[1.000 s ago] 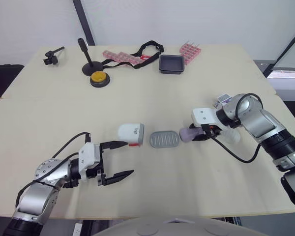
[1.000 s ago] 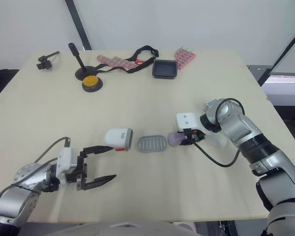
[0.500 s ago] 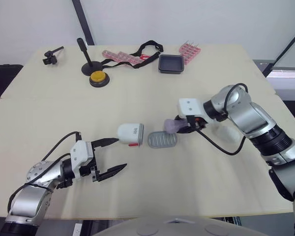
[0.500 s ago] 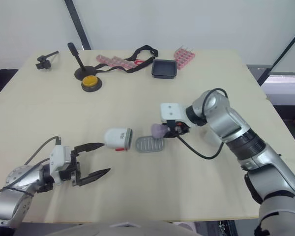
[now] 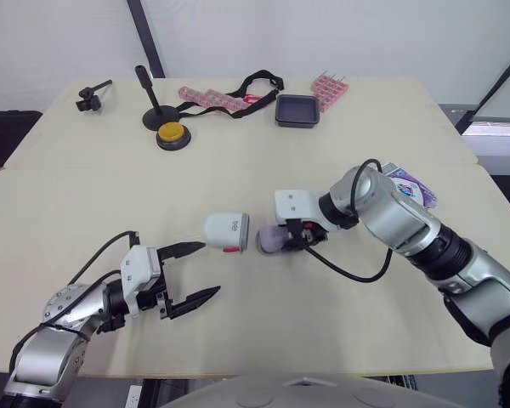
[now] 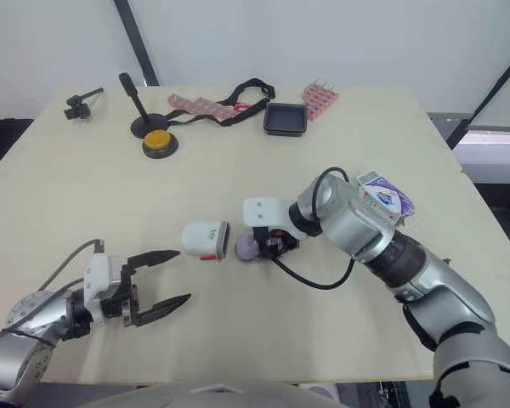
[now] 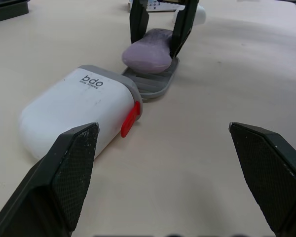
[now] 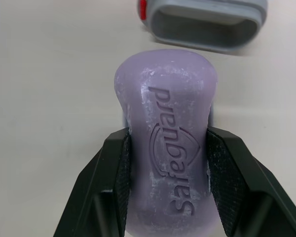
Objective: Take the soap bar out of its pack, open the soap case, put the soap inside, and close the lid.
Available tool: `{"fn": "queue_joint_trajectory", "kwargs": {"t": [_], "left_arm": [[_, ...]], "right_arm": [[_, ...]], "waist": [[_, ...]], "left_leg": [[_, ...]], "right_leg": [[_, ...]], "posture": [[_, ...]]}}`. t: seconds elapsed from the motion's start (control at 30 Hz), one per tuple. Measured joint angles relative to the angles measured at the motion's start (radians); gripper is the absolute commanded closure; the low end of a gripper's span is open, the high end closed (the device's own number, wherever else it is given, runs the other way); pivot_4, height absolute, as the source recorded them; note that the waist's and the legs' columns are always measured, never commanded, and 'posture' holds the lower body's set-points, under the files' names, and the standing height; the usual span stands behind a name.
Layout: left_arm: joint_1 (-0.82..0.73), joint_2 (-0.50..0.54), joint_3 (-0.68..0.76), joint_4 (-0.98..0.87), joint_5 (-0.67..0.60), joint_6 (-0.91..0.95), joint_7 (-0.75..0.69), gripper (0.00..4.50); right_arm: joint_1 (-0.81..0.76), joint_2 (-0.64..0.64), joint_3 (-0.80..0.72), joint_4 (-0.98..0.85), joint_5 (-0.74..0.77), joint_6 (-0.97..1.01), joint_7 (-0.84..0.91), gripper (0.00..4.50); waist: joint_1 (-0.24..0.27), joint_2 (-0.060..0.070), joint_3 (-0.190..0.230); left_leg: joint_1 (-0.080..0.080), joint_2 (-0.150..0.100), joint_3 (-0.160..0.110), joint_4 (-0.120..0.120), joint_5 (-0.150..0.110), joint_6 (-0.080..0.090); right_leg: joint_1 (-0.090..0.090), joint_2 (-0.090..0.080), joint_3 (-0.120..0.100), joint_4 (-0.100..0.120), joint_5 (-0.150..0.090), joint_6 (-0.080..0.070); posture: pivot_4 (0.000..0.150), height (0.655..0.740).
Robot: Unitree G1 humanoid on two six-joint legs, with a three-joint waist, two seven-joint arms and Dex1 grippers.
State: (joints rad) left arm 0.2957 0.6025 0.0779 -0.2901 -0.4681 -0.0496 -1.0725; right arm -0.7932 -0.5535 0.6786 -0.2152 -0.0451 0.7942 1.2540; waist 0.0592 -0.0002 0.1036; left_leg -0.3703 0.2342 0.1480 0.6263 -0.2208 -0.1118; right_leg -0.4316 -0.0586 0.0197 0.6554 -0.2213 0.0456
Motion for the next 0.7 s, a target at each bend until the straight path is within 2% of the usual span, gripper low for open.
{"fn": "queue_joint_trajectory", "kwargs": {"t": [0.1,0.17,0.33,0.57,0.7], "left_arm": [[0.001,0.0,0.0,-0.003,0.0,0.0,0.001,0.0],[0.001,0.0,0.0,-0.003,0.0,0.0,0.004,0.0],[0.001,0.0,0.0,-0.003,0.005,0.0,0.015,0.0],[-0.016,-0.002,-0.006,-0.001,0.01,0.0,0.02,0.0],[-0.071,0.003,-0.025,0.009,0.028,0.002,0.007,0.0]], "right_arm": [[0.0,0.003,0.021,0.012,-0.003,-0.003,-0.006,2.78],[0.0,0.003,0.022,0.013,-0.002,0.001,-0.006,1.74],[0.0,0.003,0.022,0.013,-0.003,-0.007,-0.016,0.12],[0.008,-0.009,-0.003,0.0,0.015,-0.007,-0.027,0.05],[0.089,-0.033,-0.143,-0.062,0.096,-0.002,-0.047,0.05]], "waist": [[-0.002,0.0,0.0],[-0.003,0.0,0.0],[-0.003,0.0,0.0],[-0.001,0.0,0.0],[0.01,-0.001,0.0]], "left_leg": [[0.0,0.0,0.0,0.0,0.0,-0.001],[0.0,0.0,0.0,0.0,0.0,-0.001],[0.0,0.0,0.0,0.0,0.001,-0.001],[0.0,0.0,0.0,0.0,0.001,-0.001],[0.0,0.0,0.0,0.0,0.001,-0.001]], "right_leg": [[0.0,0.0,0.0,0.0,0.0,0.0],[0.0,0.0,0.0,0.0,0.0,0.0],[0.0,0.0,0.0,0.0,0.0,0.001],[0.0,0.0,0.0,0.0,0.0,0.001],[0.001,0.0,0.001,0.0,0.0,0.001]], "posture": [[0.15,0.7291],[0.15,0.7291],[0.15,0.7291],[0.15,0.7291],[0.15,0.7291]]}}
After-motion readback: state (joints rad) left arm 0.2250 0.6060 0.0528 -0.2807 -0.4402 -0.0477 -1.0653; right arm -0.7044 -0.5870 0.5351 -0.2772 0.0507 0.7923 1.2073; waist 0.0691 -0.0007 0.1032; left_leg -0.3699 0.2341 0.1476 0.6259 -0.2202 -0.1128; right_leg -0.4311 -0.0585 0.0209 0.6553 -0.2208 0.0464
